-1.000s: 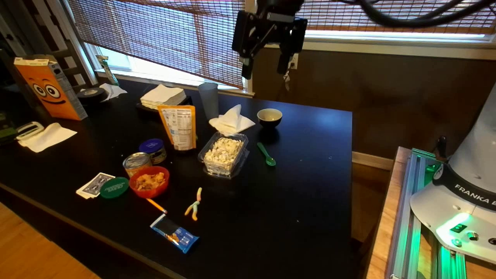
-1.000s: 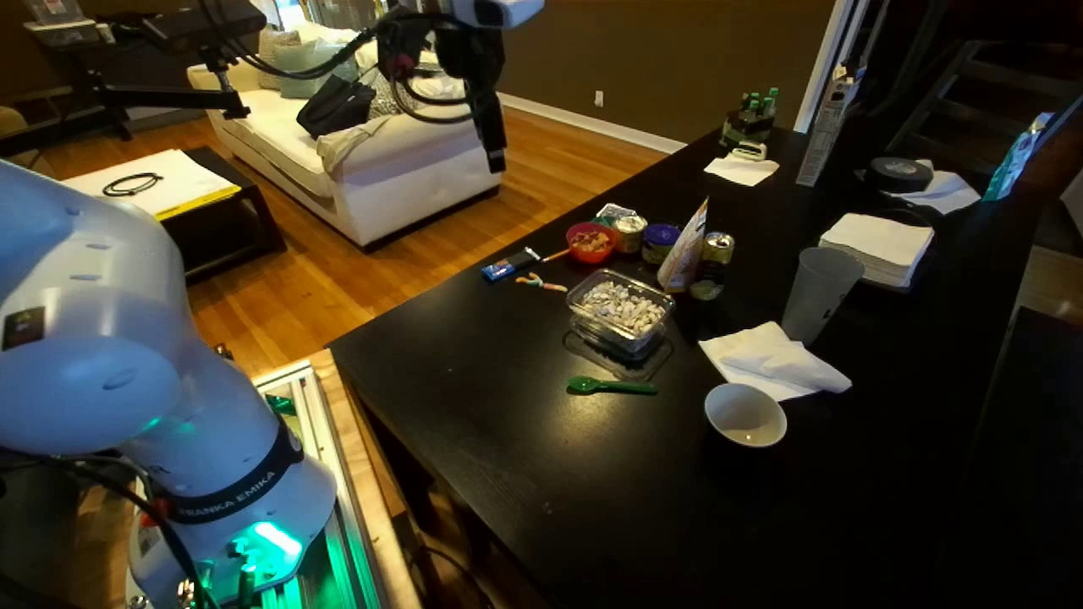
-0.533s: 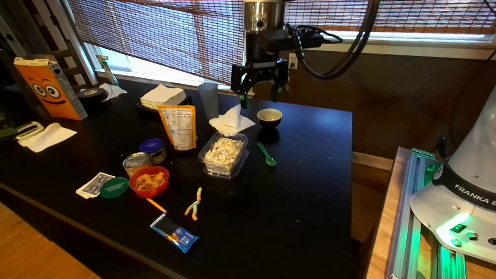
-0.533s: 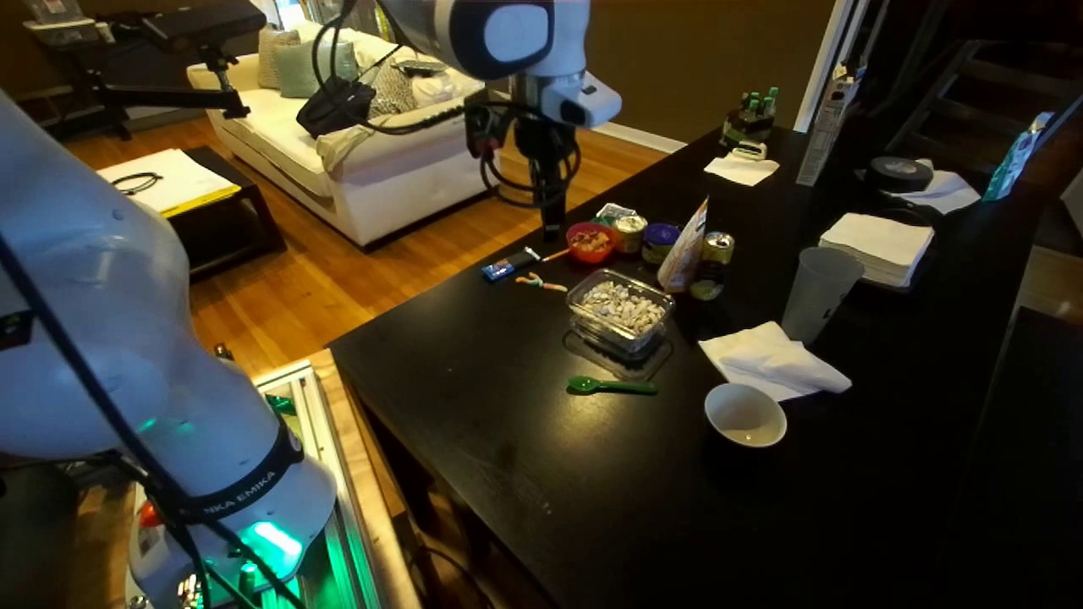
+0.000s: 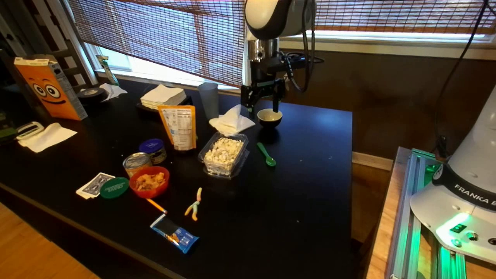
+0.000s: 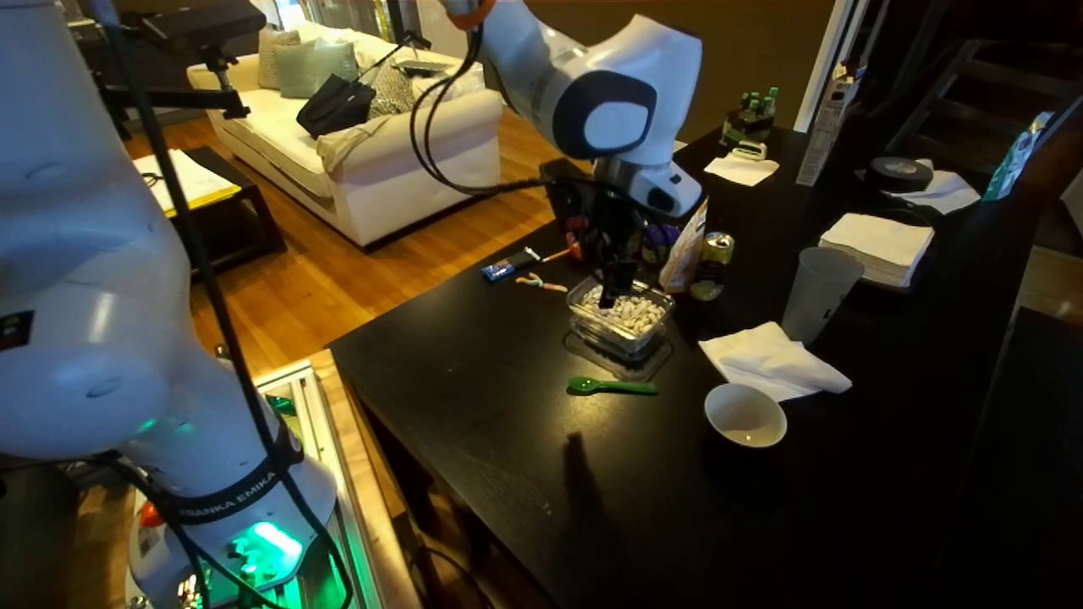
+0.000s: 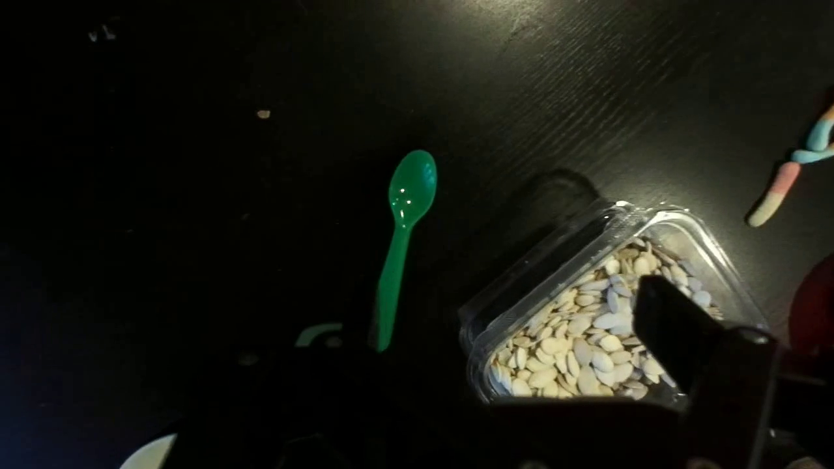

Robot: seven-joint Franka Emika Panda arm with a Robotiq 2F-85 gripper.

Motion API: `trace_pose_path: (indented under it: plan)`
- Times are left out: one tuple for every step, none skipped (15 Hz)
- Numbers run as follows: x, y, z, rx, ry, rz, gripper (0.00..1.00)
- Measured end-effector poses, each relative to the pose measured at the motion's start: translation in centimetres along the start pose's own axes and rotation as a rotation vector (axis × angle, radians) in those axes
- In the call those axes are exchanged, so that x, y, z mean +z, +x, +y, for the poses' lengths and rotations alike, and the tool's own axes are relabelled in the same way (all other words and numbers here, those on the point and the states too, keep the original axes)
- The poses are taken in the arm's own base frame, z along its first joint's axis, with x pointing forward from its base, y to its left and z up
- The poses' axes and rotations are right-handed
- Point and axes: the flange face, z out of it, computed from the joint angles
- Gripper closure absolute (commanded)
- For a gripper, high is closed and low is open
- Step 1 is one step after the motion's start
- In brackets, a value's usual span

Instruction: Pick up the green spoon get some of the objects from the rectangle bowl and put it on the bowl on the right

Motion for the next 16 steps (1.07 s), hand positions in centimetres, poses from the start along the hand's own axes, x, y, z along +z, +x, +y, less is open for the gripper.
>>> trace_pose_path:
  plan:
    - [1.0,0.6,0.6,-0.003,-0.003,-0.011,0.00]
    - [2.0,1.1,1.3,0.006,-0.004,-0.008,0.00]
    - [3.0,1.6,2.1,0.023,0.003,-0.006,0.00]
    - [4.0,1.9,2.7,0.034,0.008,-0.011,0.00]
    - [4.7,2.1,3.1,0.041,0.008,-0.015,0.00]
    - [5.1,2.2,3.2,0.044,0.008,-0.018,0.00]
    - [5.1,2.2,3.2,0.044,0.008,-0.019,0.00]
    - [5.1,2.2,3.2,0.044,0.008,-0.018,0.00]
    - [5.0,2.2,3.1,0.044,0.009,-0.017,0.00]
    - [5.0,2.2,3.1,0.043,0.009,-0.016,0.00]
    - [5.0,2.2,3.1,0.043,0.009,-0.016,0.00]
    - [5.1,2.2,3.2,0.055,0.006,-0.018,0.00]
    - [5.5,2.2,3.3,0.073,0.002,-0.024,0.00]
    - [6.0,2.2,3.5,0.093,-0.002,-0.032,0.00]
    - [6.6,2.3,3.7,0.117,-0.006,-0.039,0.00]
    - [7.3,2.3,3.8,0.141,-0.012,-0.048,0.00]
